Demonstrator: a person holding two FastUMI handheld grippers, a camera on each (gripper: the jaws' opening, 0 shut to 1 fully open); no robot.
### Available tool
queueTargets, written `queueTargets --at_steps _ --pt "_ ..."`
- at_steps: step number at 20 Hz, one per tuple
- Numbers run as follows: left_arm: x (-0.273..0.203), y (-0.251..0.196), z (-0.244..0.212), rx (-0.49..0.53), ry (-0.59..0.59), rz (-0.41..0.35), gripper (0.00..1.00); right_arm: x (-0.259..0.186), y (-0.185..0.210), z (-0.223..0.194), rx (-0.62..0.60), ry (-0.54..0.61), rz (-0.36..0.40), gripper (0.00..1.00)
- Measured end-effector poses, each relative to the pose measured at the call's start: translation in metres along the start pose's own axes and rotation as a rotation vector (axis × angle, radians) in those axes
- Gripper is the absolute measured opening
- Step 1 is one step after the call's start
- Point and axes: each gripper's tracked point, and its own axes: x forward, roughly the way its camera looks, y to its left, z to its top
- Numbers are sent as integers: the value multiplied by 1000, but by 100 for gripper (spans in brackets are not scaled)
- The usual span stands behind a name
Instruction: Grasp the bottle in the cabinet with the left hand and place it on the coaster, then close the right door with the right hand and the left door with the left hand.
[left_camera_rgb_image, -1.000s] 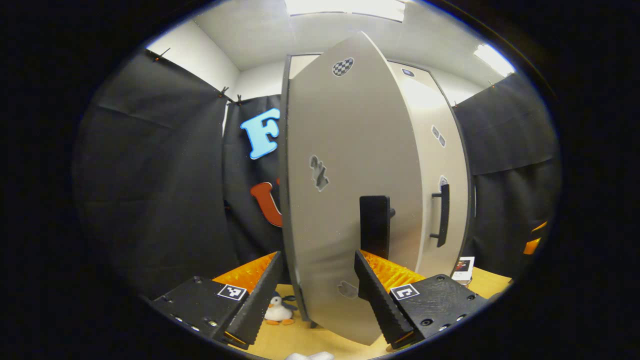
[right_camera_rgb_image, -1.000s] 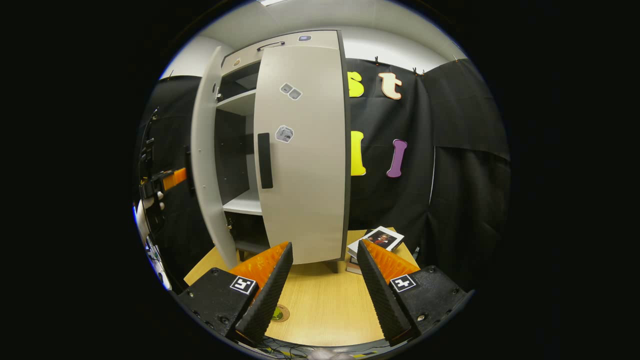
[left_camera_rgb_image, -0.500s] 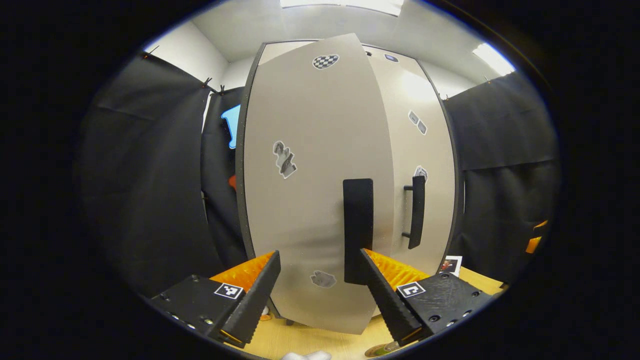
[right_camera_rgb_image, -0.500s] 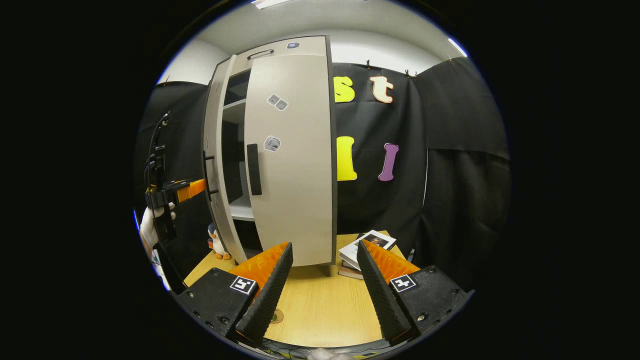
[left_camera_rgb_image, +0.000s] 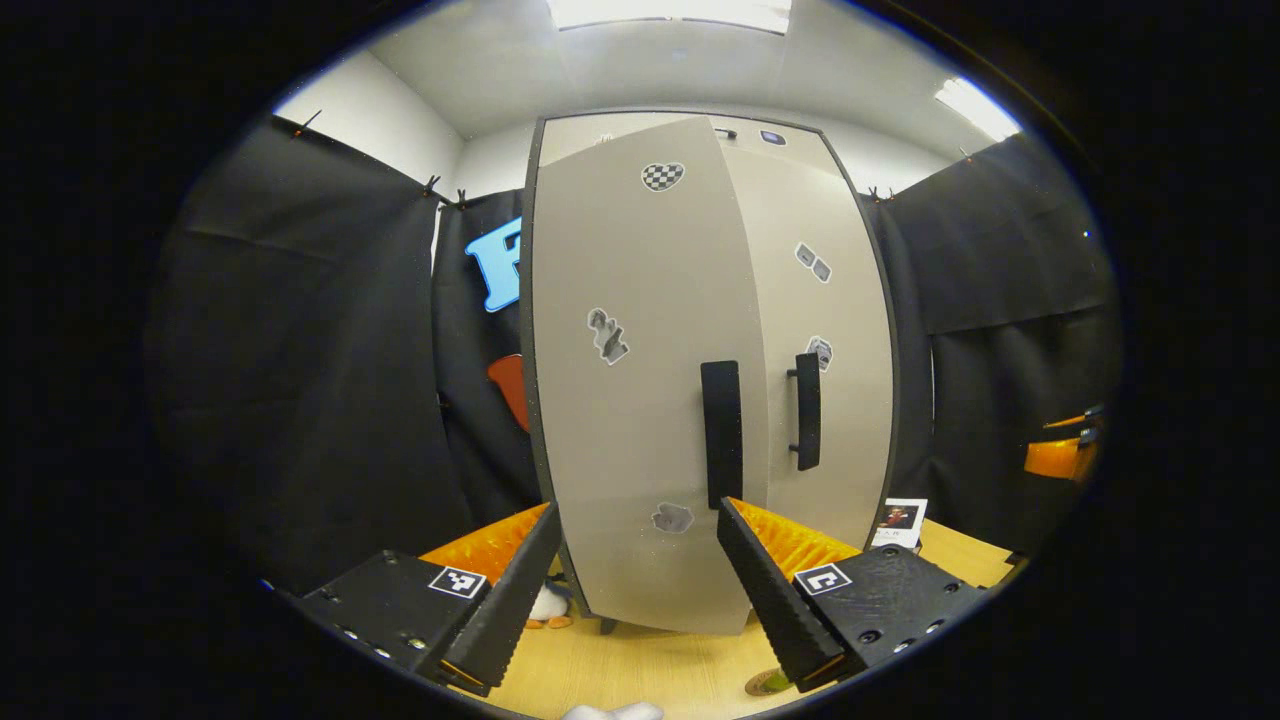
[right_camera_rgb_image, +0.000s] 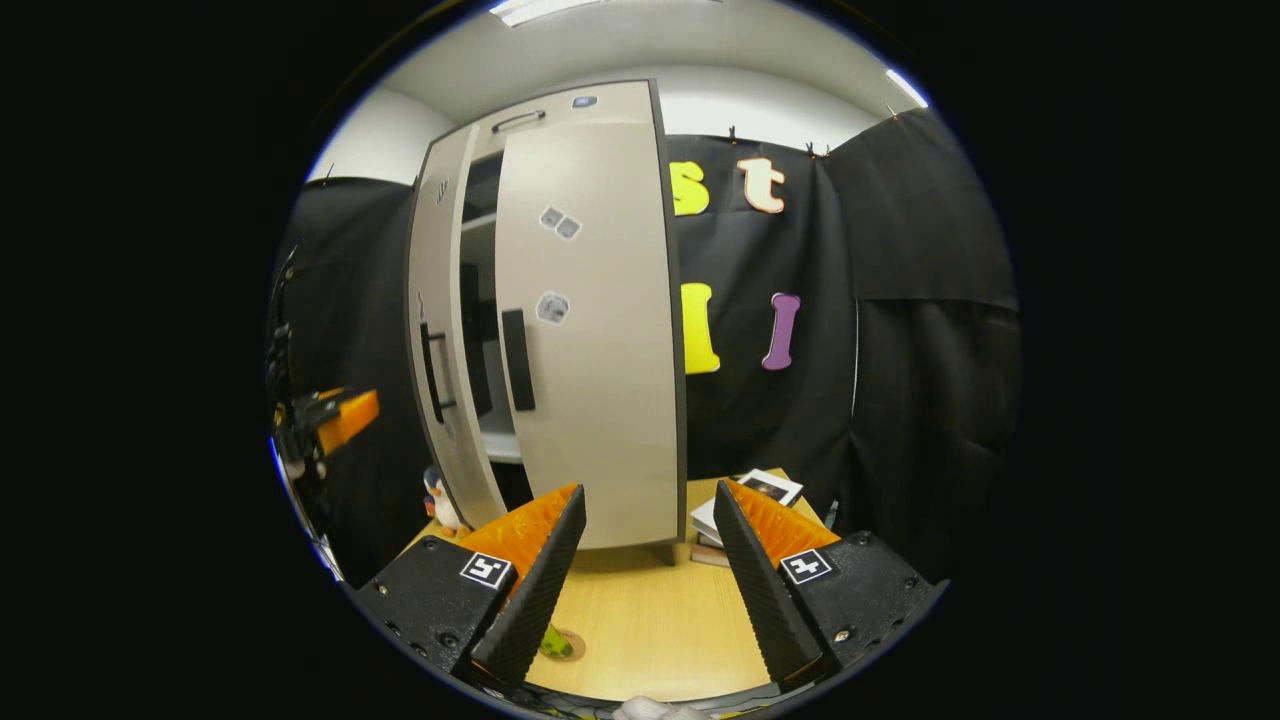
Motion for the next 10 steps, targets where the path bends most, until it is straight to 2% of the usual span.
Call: queueTargets --at_steps 6,10 --pt "-49 3 -22 -25 17 52 96 1 18 9 -11 -68 7 81" --pt "-62 -1 -38 -34 39 82 96 6 34 -6 -45 -49 33 81"
